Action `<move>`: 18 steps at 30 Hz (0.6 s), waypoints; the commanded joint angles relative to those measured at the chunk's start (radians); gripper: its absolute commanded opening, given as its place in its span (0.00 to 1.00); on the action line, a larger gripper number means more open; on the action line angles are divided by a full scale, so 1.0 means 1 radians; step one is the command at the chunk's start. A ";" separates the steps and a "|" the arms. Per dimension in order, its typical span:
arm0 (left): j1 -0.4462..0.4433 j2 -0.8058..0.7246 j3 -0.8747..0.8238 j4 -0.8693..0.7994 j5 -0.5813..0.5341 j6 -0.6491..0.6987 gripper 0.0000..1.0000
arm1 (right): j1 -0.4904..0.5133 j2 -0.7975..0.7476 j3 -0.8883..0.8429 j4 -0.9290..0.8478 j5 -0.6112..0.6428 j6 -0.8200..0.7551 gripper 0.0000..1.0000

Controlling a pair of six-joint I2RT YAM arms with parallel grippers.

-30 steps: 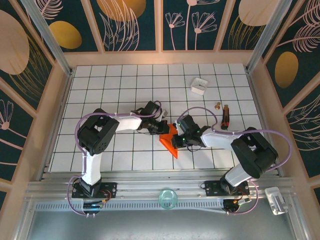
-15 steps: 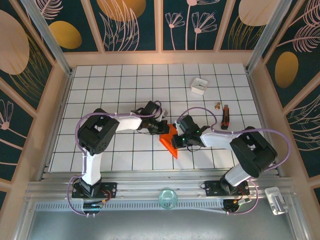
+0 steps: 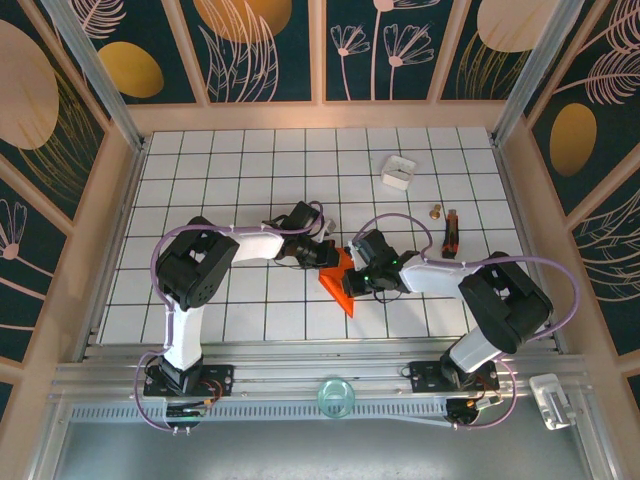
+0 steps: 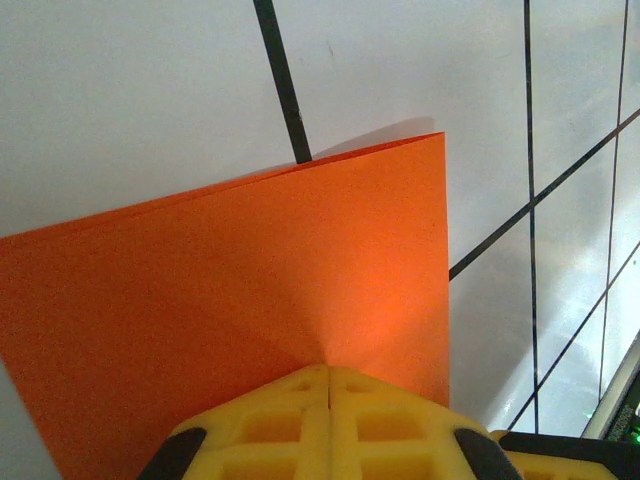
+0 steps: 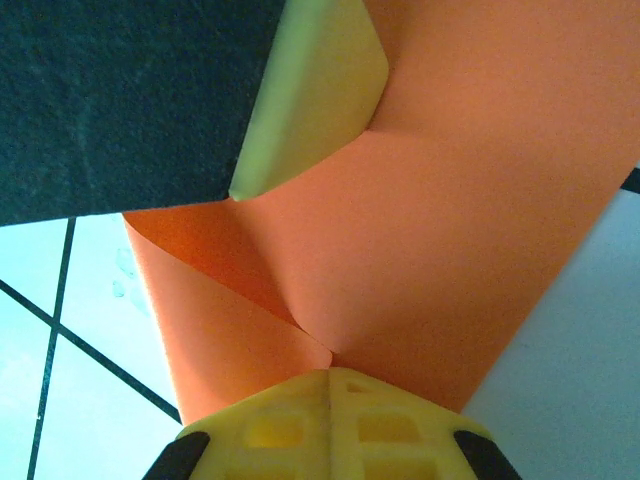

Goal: Fold a paper plane with a square sheet of paper (pick it up from the middle)
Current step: Perform the third fold on the triangle at the bottom-center of the table.

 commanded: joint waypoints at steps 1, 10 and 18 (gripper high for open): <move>-0.005 0.041 0.017 -0.076 -0.023 0.014 0.00 | -0.006 0.032 -0.019 -0.022 0.031 -0.007 0.00; -0.004 -0.024 0.100 -0.123 -0.051 0.000 0.16 | -0.005 0.018 -0.060 -0.017 0.035 0.008 0.00; 0.000 -0.179 -0.008 -0.106 -0.096 -0.050 0.13 | -0.005 0.016 -0.068 -0.009 0.031 0.014 0.00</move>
